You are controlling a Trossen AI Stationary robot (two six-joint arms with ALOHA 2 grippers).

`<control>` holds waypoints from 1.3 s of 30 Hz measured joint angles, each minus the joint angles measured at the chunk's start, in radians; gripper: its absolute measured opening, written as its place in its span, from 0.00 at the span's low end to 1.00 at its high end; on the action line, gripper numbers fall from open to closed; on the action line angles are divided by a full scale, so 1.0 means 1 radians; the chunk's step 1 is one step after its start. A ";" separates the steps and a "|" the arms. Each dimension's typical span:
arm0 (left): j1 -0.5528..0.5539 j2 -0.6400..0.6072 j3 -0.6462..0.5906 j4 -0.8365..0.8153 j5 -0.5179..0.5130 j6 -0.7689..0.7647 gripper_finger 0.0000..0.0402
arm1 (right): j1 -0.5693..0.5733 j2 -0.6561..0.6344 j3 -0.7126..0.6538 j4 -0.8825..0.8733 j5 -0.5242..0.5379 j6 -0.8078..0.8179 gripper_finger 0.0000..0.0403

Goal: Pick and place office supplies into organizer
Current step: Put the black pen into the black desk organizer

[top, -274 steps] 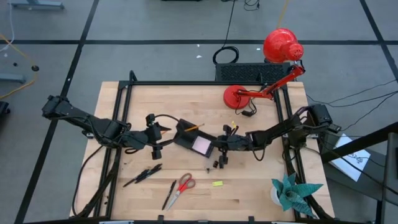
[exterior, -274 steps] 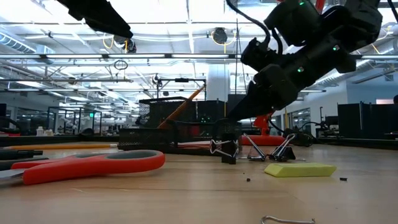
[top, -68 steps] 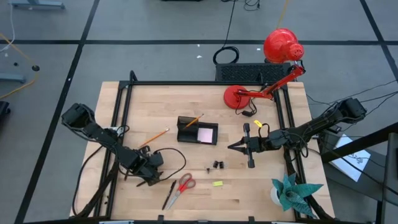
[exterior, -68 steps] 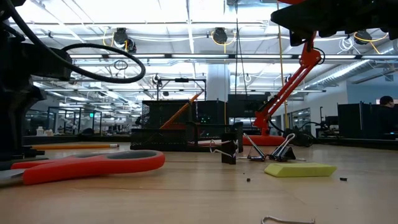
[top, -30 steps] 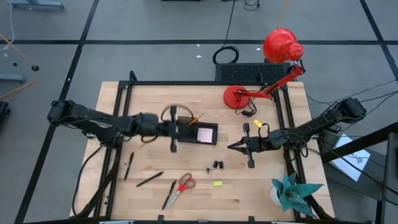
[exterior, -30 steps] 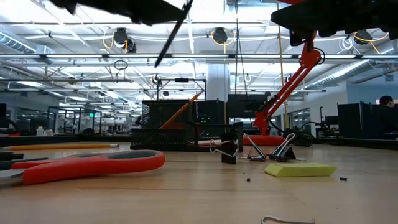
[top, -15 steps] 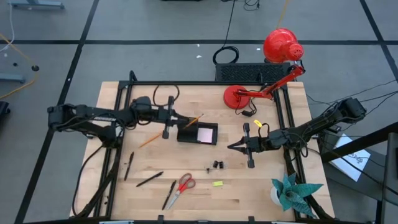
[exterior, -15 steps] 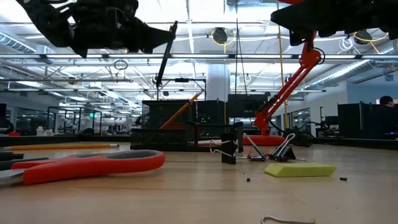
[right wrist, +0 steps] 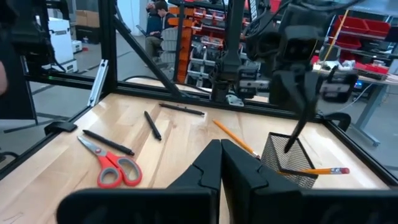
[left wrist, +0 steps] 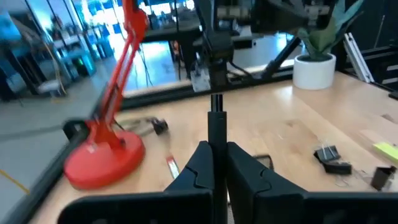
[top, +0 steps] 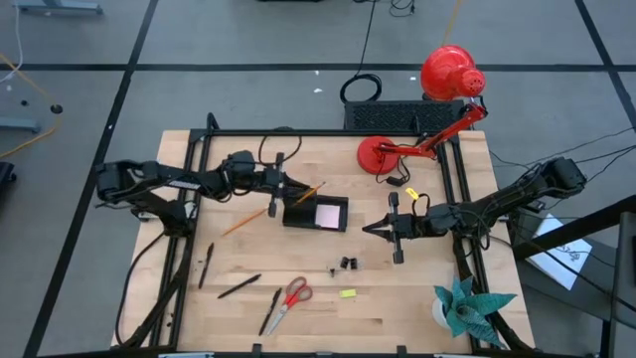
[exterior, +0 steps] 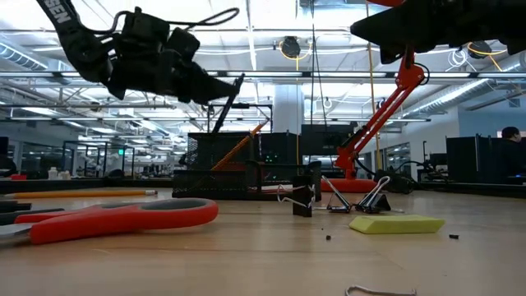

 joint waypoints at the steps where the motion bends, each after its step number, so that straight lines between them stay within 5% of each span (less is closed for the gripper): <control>1: 0.000 0.011 0.000 -0.001 -0.005 -0.003 0.04 | -0.003 0.000 0.000 0.000 0.000 0.000 0.01; 23: -0.002 0.174 0.000 0.014 -0.090 -0.056 0.04 | -0.019 0.001 0.000 -0.013 -0.003 0.000 0.01; 39: -0.003 0.175 0.000 0.031 -0.082 -0.104 0.34 | -0.019 0.001 0.000 -0.015 -0.003 0.000 0.01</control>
